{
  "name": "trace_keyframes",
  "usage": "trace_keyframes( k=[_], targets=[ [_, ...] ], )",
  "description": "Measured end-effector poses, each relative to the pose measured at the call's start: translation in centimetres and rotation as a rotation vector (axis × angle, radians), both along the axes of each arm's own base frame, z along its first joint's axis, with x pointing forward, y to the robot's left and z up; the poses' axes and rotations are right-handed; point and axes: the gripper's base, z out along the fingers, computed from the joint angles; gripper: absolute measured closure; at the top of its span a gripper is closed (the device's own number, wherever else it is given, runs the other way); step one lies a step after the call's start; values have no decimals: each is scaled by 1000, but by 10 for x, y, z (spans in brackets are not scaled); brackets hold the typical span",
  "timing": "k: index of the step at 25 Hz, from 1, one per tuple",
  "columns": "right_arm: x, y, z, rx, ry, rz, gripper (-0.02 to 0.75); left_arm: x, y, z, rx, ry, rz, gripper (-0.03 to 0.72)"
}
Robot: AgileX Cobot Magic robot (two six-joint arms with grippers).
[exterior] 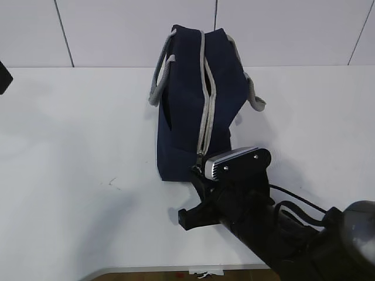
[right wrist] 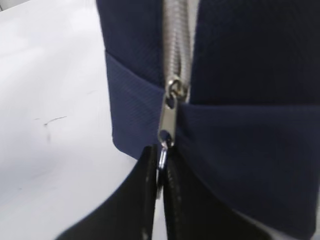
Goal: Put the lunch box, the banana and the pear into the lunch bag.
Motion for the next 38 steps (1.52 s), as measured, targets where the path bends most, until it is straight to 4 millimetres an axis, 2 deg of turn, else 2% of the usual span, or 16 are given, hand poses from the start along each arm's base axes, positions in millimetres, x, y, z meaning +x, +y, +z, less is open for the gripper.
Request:
trace_keyframes(
  k=[2, 12, 19, 27, 34, 38],
  targets=[
    [-1, -2, -1, -3, 6, -9, 737, 0, 0, 0, 0, 0, 0, 370],
    [-4, -3, -1, 4, 1, 5, 737, 0, 0, 0, 0, 0, 0, 370],
    [-5, -1, 28, 59, -37, 26, 737, 0, 0, 0, 0, 0, 0, 371],
    [-11, -4, 56, 73, 30, 31, 737, 0, 0, 0, 0, 0, 0, 372],
    [-22, -10, 71, 54, 155, 42, 737, 0, 0, 0, 0, 0, 0, 379],
    [-25, -11, 80, 62, 147, 46, 737, 0, 0, 0, 0, 0, 0, 379]
  ],
)
